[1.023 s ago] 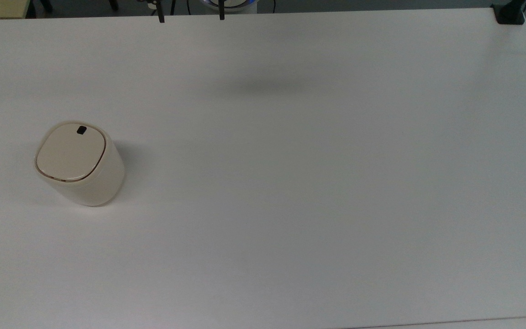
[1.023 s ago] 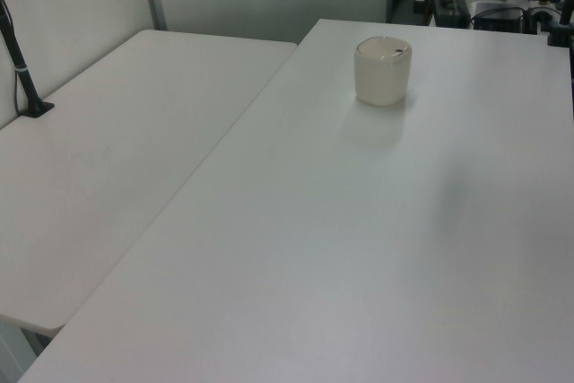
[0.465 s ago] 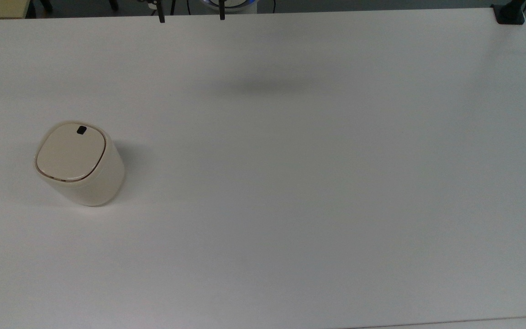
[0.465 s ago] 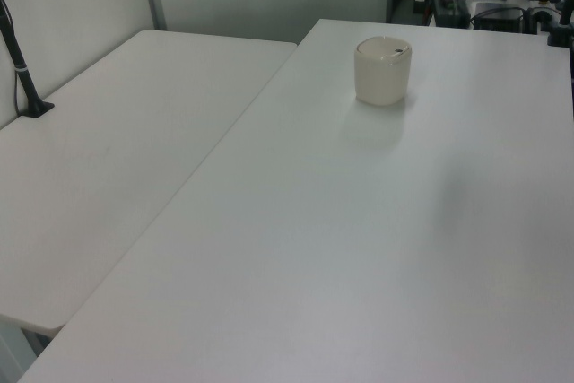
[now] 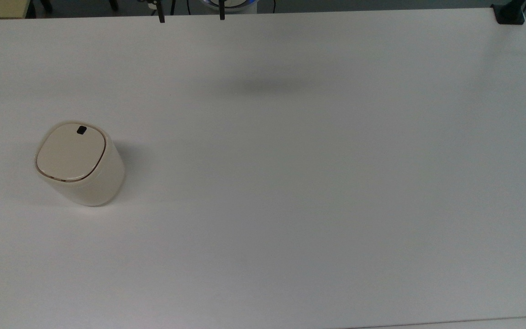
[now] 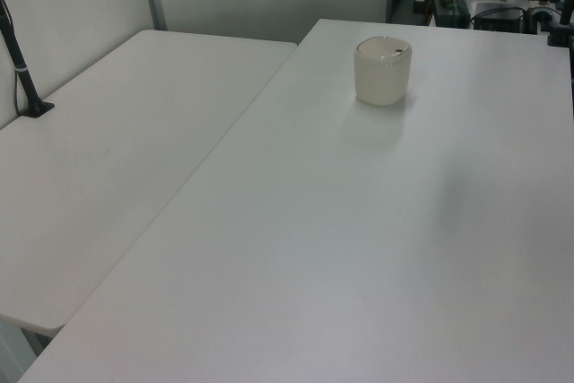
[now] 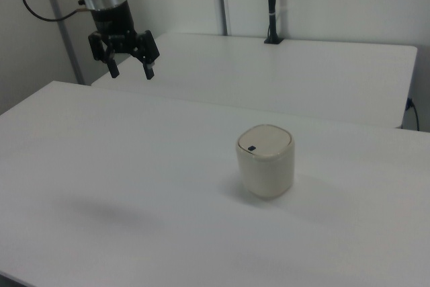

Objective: Open the trash bin

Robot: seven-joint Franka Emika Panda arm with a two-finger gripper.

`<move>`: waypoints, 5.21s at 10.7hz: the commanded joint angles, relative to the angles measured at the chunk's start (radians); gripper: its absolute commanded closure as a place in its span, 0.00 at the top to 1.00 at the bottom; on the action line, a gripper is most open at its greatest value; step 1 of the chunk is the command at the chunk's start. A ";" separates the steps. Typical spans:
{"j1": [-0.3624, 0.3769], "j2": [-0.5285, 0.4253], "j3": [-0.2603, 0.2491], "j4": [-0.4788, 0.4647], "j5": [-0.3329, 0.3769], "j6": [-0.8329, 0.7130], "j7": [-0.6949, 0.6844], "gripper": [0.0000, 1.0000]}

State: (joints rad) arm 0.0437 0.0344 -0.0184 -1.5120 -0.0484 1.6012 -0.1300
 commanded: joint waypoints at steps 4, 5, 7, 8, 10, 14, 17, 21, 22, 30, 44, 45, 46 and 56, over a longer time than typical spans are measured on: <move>-0.004 -0.014 0.000 -0.027 0.013 0.029 -0.016 1.00; -0.004 -0.013 -0.003 -0.024 0.013 0.032 -0.019 1.00; -0.002 -0.013 -0.006 -0.024 0.013 0.031 -0.101 0.69; -0.005 -0.013 -0.008 -0.024 0.018 0.029 -0.132 0.51; -0.007 -0.013 -0.008 -0.024 0.019 0.026 -0.132 0.46; -0.004 -0.011 -0.006 -0.027 0.018 0.031 -0.134 0.24; -0.005 -0.010 -0.006 -0.027 0.018 0.031 -0.134 0.18; -0.004 -0.010 -0.006 -0.027 0.018 0.031 -0.126 0.19; -0.004 -0.010 -0.006 -0.027 0.018 0.031 -0.125 0.19; -0.002 -0.010 -0.006 -0.027 0.018 0.031 -0.123 0.20; -0.013 -0.010 -0.021 -0.016 0.018 0.033 -0.131 0.20; -0.019 -0.011 -0.021 -0.016 0.019 0.033 -0.132 0.20; -0.021 -0.011 -0.021 -0.016 0.019 0.033 -0.132 0.20; -0.019 -0.013 -0.018 -0.016 0.019 0.020 -0.120 0.77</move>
State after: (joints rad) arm 0.0267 0.0385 -0.0341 -1.5099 -0.0484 1.6048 -0.2371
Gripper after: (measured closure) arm 0.388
